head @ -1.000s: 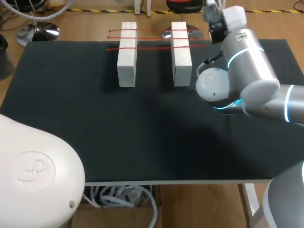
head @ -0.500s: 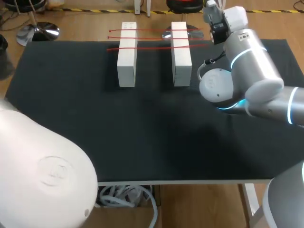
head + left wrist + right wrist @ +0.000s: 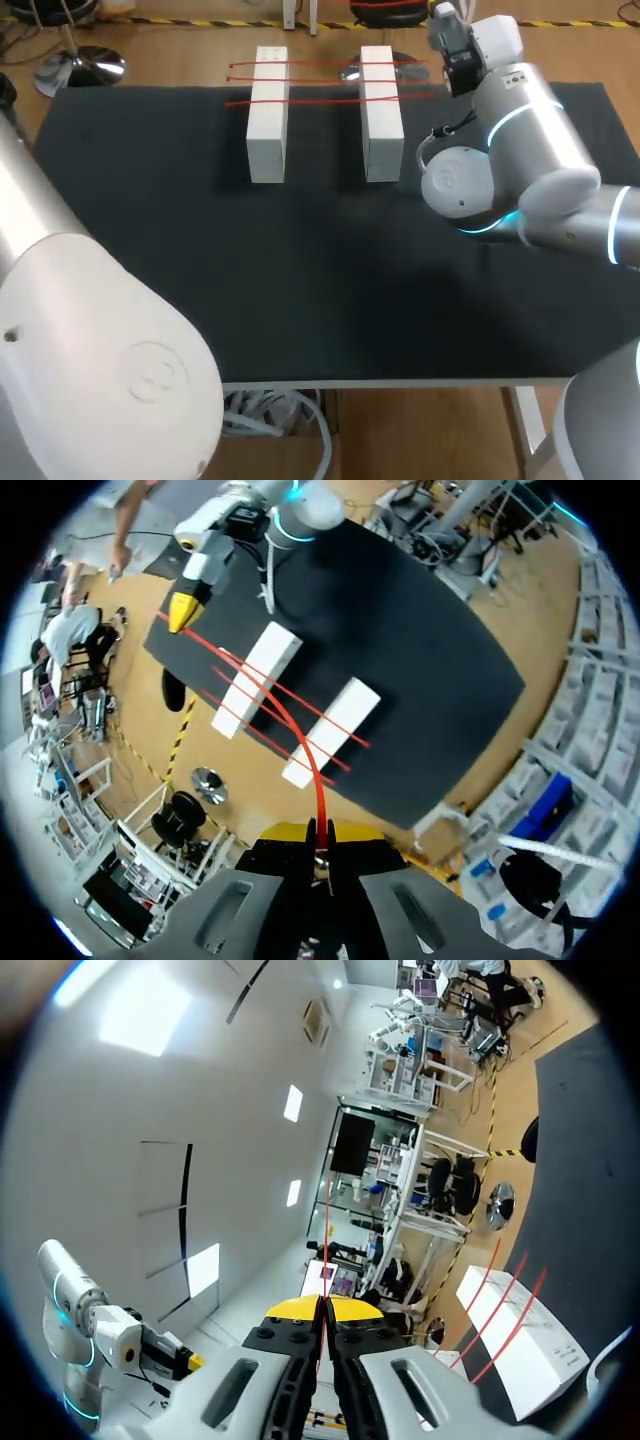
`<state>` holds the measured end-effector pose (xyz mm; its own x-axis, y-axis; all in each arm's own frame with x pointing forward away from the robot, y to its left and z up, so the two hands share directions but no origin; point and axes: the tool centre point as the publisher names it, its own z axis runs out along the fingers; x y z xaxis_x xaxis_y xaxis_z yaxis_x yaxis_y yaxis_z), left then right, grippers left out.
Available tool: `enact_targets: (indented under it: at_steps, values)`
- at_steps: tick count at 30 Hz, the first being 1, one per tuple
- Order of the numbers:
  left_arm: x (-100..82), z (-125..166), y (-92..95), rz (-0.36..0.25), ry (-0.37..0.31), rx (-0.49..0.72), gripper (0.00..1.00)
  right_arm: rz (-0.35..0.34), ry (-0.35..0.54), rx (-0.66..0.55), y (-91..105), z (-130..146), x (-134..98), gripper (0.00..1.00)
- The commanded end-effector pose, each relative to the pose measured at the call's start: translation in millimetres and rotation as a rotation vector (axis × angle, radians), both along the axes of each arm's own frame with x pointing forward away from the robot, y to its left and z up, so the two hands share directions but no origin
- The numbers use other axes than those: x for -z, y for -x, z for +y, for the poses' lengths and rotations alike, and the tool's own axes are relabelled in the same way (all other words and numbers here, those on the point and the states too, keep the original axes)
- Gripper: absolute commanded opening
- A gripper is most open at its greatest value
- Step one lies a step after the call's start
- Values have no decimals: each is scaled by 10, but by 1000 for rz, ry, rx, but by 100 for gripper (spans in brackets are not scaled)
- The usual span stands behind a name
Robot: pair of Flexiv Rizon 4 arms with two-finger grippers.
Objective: Grab the tape and strap the tape.
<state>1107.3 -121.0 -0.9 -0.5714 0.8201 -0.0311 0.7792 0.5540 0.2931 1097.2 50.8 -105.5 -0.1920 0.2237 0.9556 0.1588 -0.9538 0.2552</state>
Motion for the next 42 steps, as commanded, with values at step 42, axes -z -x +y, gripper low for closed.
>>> enact_targets:
  at_steps: [42]
  values:
    - [-78,118,-22,152,-159,-393,0,-30,31,-79,-2,38,-67,0]
